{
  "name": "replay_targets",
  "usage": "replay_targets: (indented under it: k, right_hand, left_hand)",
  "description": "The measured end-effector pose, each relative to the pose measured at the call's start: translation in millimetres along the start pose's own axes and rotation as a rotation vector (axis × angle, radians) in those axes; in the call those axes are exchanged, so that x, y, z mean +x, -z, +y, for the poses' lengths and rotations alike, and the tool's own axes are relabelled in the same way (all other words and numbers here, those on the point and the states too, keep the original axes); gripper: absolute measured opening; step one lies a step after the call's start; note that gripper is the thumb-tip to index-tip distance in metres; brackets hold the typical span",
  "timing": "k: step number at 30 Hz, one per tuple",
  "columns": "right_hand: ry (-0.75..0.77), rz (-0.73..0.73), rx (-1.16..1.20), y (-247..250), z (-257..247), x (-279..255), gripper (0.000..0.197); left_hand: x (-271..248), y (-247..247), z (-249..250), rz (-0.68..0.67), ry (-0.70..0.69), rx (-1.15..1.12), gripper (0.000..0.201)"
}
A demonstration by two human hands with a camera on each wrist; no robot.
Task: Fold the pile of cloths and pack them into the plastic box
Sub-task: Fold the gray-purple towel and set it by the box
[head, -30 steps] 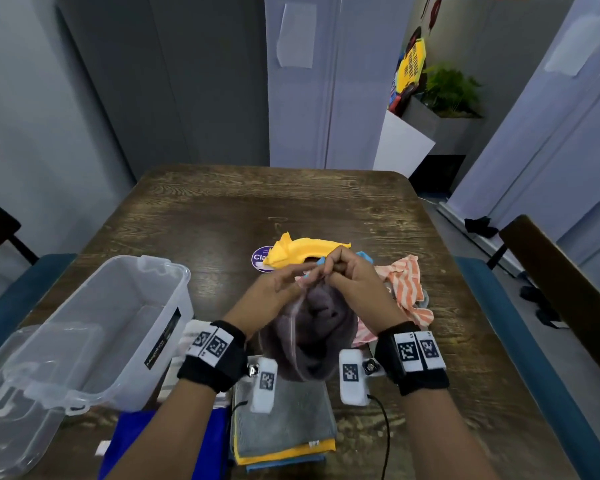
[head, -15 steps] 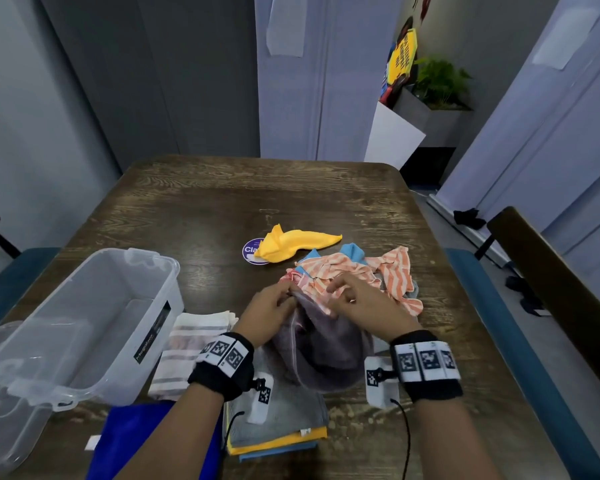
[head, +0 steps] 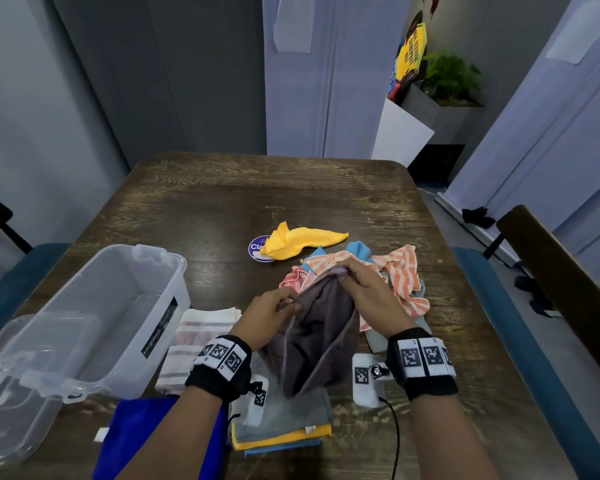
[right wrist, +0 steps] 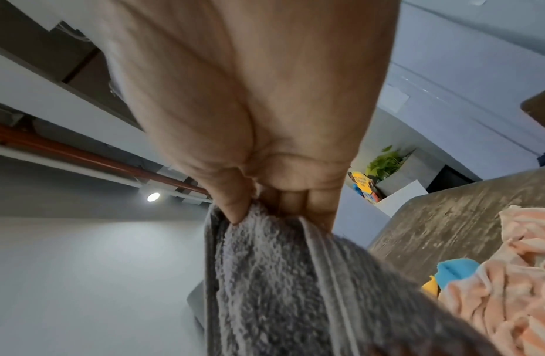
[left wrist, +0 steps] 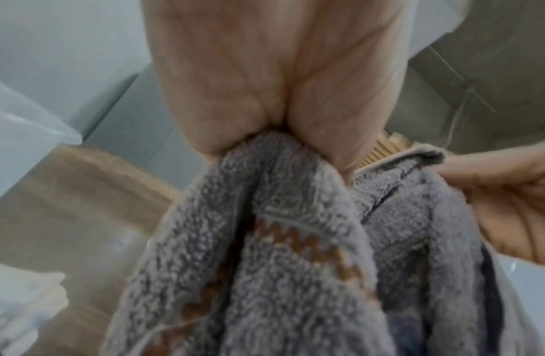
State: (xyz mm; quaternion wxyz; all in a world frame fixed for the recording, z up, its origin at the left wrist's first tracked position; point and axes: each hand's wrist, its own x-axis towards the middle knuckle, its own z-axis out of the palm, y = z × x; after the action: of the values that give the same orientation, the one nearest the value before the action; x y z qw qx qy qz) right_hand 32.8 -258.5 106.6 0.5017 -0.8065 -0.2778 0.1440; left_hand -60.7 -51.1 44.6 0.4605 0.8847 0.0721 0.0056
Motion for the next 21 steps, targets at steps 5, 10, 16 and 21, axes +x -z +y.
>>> replay_targets:
  k: [5,10,16,21]
  right_hand:
    - [-0.101,0.007,-0.02,13.5,5.5,-5.3,0.012]
    - [-0.112,-0.167,-0.07,-7.5,2.9,-8.5,0.03]
    - [-0.062,-0.106,-0.055,-23.5,7.9,-5.8,0.025]
    - [-0.096,-0.205,0.015,-42.0,8.5,-9.9,0.029]
  left_hand:
    - [8.6,9.0,1.6,0.103,-0.009,-0.061,0.004]
    - [11.0,5.2,21.2,0.08,-0.116,-0.076,0.015]
    - [7.3,4.4,33.6,0.099,-0.1,-0.237,0.008]
    - [3.6,-3.3,41.0,0.068,-0.099,-0.408,0.011]
